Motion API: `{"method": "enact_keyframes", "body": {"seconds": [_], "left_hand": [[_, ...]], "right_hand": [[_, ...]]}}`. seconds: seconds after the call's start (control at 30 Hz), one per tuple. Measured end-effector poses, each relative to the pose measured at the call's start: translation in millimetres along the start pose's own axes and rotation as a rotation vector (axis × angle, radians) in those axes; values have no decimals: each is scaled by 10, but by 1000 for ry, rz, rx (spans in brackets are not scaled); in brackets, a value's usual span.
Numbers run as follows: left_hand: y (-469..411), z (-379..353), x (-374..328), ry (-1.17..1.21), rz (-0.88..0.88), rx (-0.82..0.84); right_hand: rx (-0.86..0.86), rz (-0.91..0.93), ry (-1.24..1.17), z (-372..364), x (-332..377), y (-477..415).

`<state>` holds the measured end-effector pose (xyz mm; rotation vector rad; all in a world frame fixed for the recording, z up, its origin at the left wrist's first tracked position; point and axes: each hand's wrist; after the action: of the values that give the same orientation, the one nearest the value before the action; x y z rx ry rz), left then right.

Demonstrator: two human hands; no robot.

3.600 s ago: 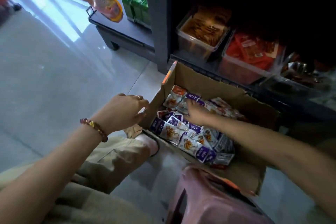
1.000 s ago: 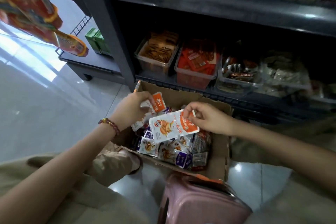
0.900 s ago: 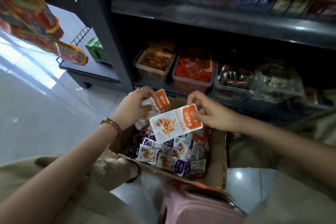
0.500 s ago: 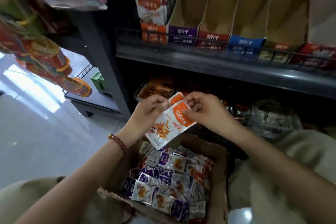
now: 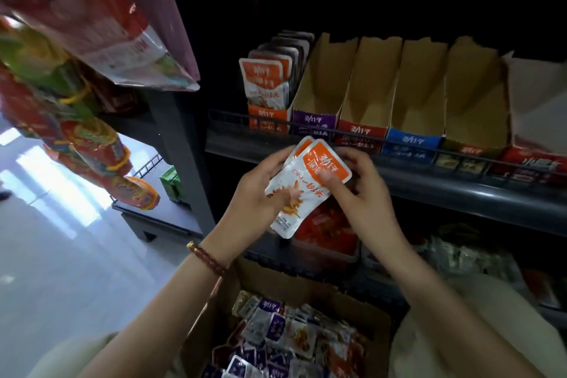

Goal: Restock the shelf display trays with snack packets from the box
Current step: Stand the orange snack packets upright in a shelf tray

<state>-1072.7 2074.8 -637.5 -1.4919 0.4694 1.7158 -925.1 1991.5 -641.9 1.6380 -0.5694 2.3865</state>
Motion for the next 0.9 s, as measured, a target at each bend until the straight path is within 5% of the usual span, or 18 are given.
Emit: {"method": "enact_keyframes", "body": {"seconds": [0.1,0.37,0.5,0.7,0.9], "left_hand": [[-51,26,-36,12,-67,-13],[-118,250,-27,-227,-291,-147],[-210,395,99,-358,-223,-265],[-425,664,318,-1233,-73,-312],[-534,656,400,-1314,-105,-271]], "right_hand": [[102,-10,-319,-69,162,-30],[214,242,-197,-83,476,-395],[158,486,-41,-48,654,-674],[-32,654,-155,-94,756,-1122],[-43,622,-65,-226,489,-1264]]}}
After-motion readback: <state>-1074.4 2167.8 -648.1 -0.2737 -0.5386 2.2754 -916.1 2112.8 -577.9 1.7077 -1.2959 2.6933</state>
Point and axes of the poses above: each hand's wrist, its own y-axis away from the middle knuckle, its own z-axis out of the back of the hand, x = y × z, and after that the axes turned 10 degrees about x, right-handed
